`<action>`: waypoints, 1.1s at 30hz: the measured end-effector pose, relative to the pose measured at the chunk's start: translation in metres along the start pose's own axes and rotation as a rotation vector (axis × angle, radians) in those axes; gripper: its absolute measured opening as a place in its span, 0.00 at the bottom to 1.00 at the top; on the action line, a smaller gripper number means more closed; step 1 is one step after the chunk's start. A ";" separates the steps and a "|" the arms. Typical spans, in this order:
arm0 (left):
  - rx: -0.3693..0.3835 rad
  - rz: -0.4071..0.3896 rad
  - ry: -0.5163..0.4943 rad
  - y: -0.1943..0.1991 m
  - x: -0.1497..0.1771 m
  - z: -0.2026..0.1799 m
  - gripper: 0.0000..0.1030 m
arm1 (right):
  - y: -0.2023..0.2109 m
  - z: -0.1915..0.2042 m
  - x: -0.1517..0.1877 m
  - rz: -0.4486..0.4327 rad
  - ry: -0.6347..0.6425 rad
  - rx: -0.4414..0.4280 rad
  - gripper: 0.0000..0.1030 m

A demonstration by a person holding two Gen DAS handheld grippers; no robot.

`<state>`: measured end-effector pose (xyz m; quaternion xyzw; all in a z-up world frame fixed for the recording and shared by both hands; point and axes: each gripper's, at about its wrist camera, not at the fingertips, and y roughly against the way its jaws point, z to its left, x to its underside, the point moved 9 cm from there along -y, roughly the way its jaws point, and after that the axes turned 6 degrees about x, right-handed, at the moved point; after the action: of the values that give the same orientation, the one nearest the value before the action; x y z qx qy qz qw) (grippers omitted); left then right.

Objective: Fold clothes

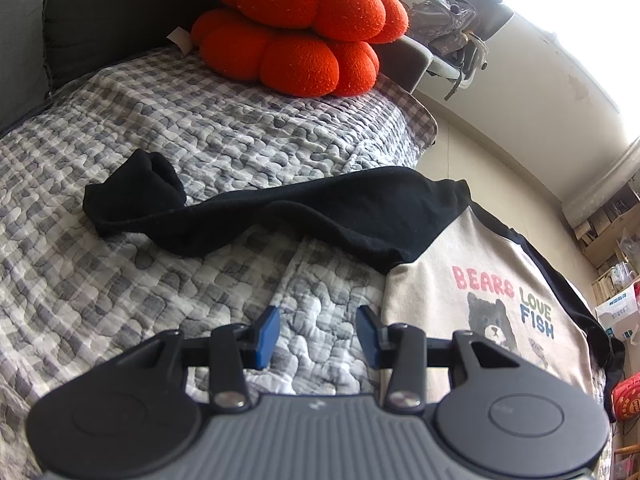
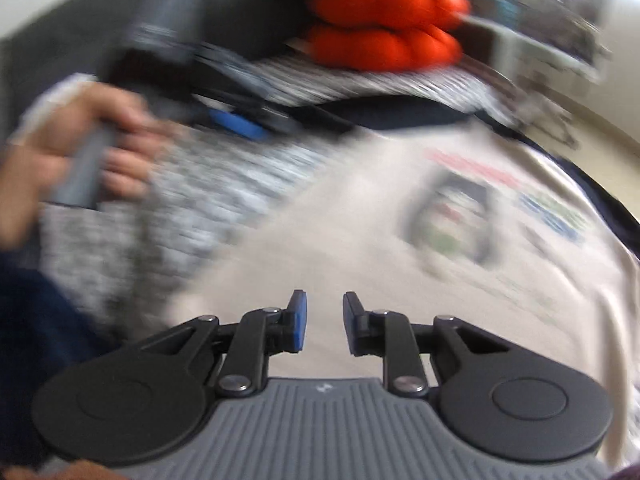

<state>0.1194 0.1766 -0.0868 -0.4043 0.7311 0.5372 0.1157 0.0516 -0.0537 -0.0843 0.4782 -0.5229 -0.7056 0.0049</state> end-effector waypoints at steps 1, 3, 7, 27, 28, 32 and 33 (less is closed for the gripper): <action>0.000 0.001 -0.004 0.000 0.001 -0.001 0.42 | -0.005 -0.011 0.007 0.030 -0.020 0.018 0.24; 0.002 0.002 -0.013 0.000 0.002 -0.004 0.42 | -0.014 -0.026 0.020 0.082 -0.040 0.054 0.24; 0.006 0.002 -0.018 0.001 0.003 -0.006 0.42 | -0.008 -0.042 0.033 0.090 -0.047 0.060 0.24; 0.028 0.011 -0.033 0.003 0.012 -0.020 0.42 | 0.095 -0.180 0.133 0.037 -0.682 0.267 0.29; 0.026 0.011 -0.034 0.003 0.013 -0.020 0.42 | 0.101 -0.182 0.136 0.022 -0.715 0.270 0.29; 0.026 0.011 -0.041 0.003 0.015 -0.022 0.42 | 0.107 -0.186 0.146 0.023 -0.761 0.305 0.32; 0.026 0.010 -0.047 0.003 0.015 -0.023 0.42 | 0.105 -0.187 0.148 0.036 -0.755 0.316 0.32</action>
<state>0.1138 0.1497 -0.0847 -0.3864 0.7371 0.5376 0.1352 0.0466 -0.3131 -0.1048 0.1714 -0.5982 -0.7423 -0.2486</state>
